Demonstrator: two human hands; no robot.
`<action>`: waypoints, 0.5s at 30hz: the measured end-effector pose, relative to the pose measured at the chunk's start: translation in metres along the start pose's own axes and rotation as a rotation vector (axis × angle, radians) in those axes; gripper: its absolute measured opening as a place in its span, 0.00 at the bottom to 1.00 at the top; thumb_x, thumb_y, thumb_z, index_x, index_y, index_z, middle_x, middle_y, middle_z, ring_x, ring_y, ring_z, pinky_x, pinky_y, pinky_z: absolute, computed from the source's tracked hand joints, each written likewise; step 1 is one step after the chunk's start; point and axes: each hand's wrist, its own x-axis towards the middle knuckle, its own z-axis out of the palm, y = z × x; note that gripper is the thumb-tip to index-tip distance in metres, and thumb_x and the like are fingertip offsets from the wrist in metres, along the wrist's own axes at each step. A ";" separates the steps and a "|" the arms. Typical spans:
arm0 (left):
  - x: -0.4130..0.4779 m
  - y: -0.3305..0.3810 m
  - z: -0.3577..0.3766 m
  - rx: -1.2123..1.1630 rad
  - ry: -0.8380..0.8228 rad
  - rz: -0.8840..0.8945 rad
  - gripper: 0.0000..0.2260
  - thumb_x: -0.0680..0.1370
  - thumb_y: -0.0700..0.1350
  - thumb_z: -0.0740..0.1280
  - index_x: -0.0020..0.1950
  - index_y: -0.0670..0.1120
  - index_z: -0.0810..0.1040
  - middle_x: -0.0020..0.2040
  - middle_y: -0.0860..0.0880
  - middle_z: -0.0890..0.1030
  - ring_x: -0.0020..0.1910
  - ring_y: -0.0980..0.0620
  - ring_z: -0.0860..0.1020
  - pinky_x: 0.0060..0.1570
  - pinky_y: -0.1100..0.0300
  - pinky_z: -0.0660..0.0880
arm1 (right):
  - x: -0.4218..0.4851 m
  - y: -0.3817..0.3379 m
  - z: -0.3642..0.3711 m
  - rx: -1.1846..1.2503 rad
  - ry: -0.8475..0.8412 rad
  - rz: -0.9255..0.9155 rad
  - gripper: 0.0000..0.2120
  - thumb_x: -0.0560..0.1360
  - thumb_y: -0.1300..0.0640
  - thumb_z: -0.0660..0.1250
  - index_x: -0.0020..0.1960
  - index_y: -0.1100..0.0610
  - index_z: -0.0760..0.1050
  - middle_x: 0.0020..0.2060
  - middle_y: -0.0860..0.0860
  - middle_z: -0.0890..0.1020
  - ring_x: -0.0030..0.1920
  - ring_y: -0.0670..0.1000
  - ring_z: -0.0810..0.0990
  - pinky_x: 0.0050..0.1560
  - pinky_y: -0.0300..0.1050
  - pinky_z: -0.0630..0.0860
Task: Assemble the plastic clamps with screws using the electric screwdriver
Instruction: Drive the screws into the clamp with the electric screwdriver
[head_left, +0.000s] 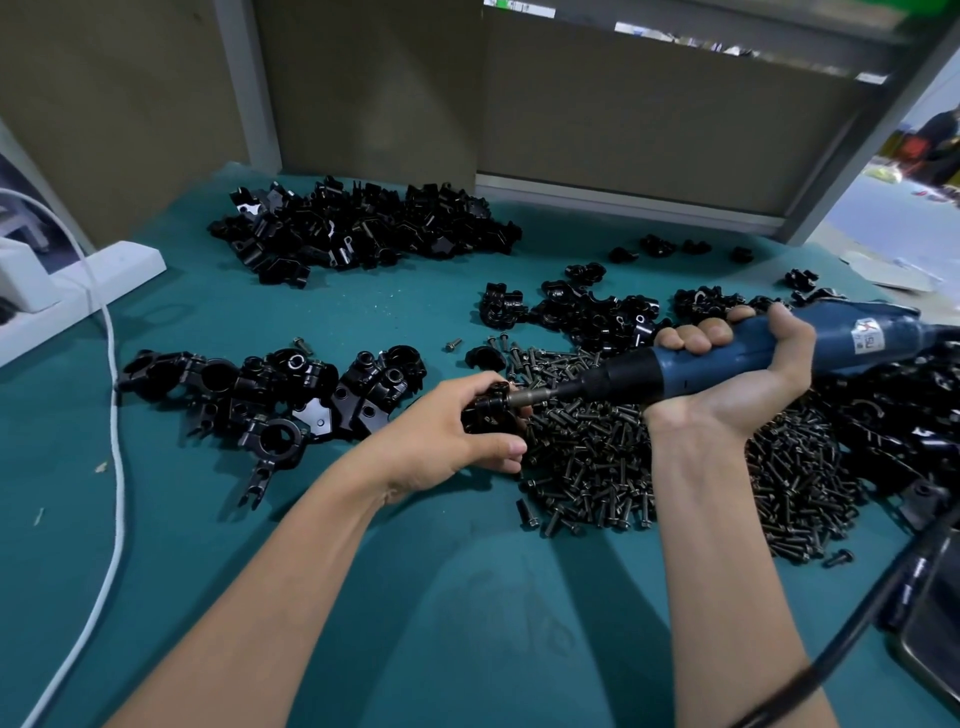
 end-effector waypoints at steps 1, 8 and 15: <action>0.000 0.000 0.000 0.000 -0.001 0.001 0.26 0.76 0.37 0.72 0.72 0.45 0.69 0.55 0.46 0.83 0.47 0.47 0.86 0.53 0.55 0.80 | 0.000 0.000 0.000 0.003 0.000 0.003 0.11 0.75 0.52 0.61 0.37 0.56 0.69 0.25 0.47 0.69 0.23 0.47 0.67 0.28 0.38 0.67; -0.004 0.006 0.002 0.000 -0.020 0.051 0.17 0.76 0.34 0.71 0.55 0.54 0.74 0.66 0.37 0.70 0.45 0.42 0.85 0.42 0.56 0.82 | 0.001 0.001 -0.001 0.006 0.022 0.009 0.11 0.75 0.52 0.61 0.36 0.56 0.69 0.24 0.47 0.69 0.22 0.47 0.67 0.27 0.37 0.67; -0.002 0.003 0.003 -0.032 -0.020 0.047 0.16 0.76 0.34 0.71 0.57 0.50 0.71 0.58 0.40 0.76 0.45 0.44 0.86 0.46 0.52 0.83 | 0.000 0.002 0.000 0.007 0.038 0.003 0.12 0.75 0.53 0.62 0.36 0.56 0.69 0.24 0.47 0.69 0.22 0.47 0.67 0.28 0.37 0.67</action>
